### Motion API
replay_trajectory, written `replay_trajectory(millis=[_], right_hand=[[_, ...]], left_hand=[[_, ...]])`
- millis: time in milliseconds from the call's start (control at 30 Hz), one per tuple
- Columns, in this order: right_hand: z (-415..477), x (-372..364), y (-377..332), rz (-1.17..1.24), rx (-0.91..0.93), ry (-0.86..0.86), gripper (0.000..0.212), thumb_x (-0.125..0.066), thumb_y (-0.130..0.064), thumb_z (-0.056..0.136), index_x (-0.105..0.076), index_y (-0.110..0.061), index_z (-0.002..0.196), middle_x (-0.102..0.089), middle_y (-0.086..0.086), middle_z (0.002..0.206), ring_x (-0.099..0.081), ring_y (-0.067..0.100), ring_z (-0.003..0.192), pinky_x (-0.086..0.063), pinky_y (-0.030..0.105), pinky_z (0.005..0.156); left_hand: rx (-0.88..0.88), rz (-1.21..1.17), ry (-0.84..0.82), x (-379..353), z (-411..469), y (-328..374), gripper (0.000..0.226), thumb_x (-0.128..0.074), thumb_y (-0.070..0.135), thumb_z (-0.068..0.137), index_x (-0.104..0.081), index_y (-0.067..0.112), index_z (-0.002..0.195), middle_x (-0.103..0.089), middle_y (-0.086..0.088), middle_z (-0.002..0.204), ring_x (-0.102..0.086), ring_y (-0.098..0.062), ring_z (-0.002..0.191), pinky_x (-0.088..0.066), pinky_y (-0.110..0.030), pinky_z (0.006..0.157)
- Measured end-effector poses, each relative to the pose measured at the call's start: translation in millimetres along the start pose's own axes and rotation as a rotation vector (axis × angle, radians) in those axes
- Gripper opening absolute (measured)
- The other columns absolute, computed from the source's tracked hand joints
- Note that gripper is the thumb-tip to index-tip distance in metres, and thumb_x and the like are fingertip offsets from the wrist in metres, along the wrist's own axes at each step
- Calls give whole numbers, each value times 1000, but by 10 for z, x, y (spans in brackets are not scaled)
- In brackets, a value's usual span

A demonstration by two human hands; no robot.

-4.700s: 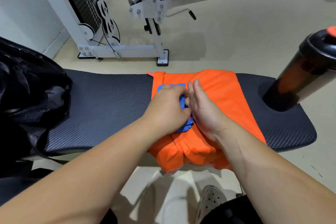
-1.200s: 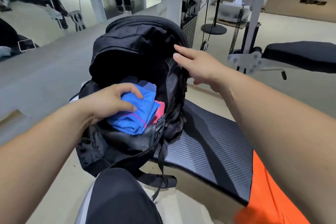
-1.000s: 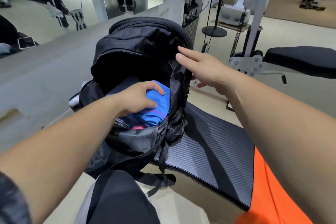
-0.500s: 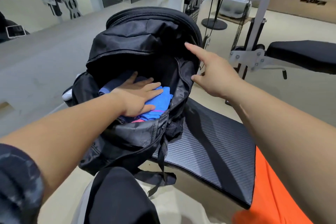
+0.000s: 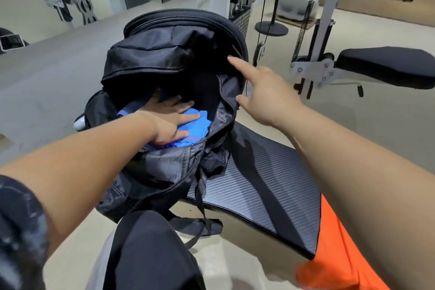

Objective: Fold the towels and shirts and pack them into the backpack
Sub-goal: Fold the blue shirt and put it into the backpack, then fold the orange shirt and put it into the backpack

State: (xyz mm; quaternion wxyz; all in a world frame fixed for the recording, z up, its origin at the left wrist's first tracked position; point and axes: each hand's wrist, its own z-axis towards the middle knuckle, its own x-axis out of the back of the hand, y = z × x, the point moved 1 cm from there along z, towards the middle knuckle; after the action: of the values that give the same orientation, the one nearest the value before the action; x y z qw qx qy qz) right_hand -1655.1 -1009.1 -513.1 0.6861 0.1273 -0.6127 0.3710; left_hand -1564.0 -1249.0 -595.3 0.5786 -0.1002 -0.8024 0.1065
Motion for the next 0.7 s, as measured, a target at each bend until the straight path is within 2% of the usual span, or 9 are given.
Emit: replay_trajectory(millis=[133, 200, 267, 333, 400, 467, 567, 700], right_hand=[[-124, -73, -22, 57, 45, -32, 77, -54, -30, 100, -4, -60, 151, -44, -1, 142, -56, 26, 107, -50, 39, 83], [-185, -110, -31, 79, 61, -45, 77, -51, -27, 102, -1, -58, 152, -42, -1, 145, -56, 27, 111, -52, 43, 88], [-251, -148, -29, 121, 75, -57, 77, -49, -25, 102, -1, -57, 152, -39, -1, 148, -55, 27, 116, -51, 46, 92], [-347, -186, 8, 182, 95, -74, 80, -51, -21, 100, -2, -57, 152, -35, -2, 153, -52, 26, 125, -49, 46, 98], [-493, -205, 88, 229, 114, -109, 86, -54, -14, 97, -3, -56, 153, -29, -2, 158, -46, 26, 135, -47, 46, 103], [-699, -206, 268, 259, 81, -141, 89, -54, -7, 96, -6, -55, 153, -23, -2, 163, -39, 28, 142, -43, 46, 108], [-1119, -202, 729, 274, -54, -165, 86, -53, -6, 96, -12, -53, 155, -19, 1, 165, -30, 28, 147, -36, 43, 115], [-1942, -295, 1523, 207, -322, -151, 70, -58, -17, 96, -29, -38, 156, -24, 9, 164, -32, 30, 146, -29, 36, 119]], left_hand=[[41, -178, 127, 106, -229, 139, 60, -26, 59, 103, -6, 47, 157, 2, 11, 169, -2, -18, 156, -5, -59, 121], [77, -276, 196, 178, -399, 227, 56, -30, 50, 104, -18, 41, 158, -11, 7, 169, -14, -18, 154, -17, -57, 121], [102, -419, 362, 280, -604, 358, 54, -31, 48, 102, -38, 34, 153, -34, 2, 162, -33, -21, 148, -32, -52, 116], [65, -528, 615, 435, -822, 603, 52, -34, 48, 95, -61, 24, 133, -62, -2, 134, -55, -27, 125, -46, -48, 102], [-41, -528, 784, 584, -996, 975, 41, -41, 42, 94, -68, 18, 112, -69, -2, 107, -60, -28, 100, -50, -46, 87], [-155, -504, 804, 673, -1030, 1388, 33, -46, 37, 94, -68, 16, 107, -68, -1, 101, -60, -28, 95, -49, -45, 83], [-251, -544, 750, 697, -881, 1970, 33, -47, 37, 94, -67, 17, 110, -67, -1, 101, -60, -27, 96, -50, -44, 81], [-296, -611, 541, 587, -599, 2868, 36, -48, 45, 91, -64, 23, 115, -67, 0, 110, -60, -27, 105, -51, -45, 87]])
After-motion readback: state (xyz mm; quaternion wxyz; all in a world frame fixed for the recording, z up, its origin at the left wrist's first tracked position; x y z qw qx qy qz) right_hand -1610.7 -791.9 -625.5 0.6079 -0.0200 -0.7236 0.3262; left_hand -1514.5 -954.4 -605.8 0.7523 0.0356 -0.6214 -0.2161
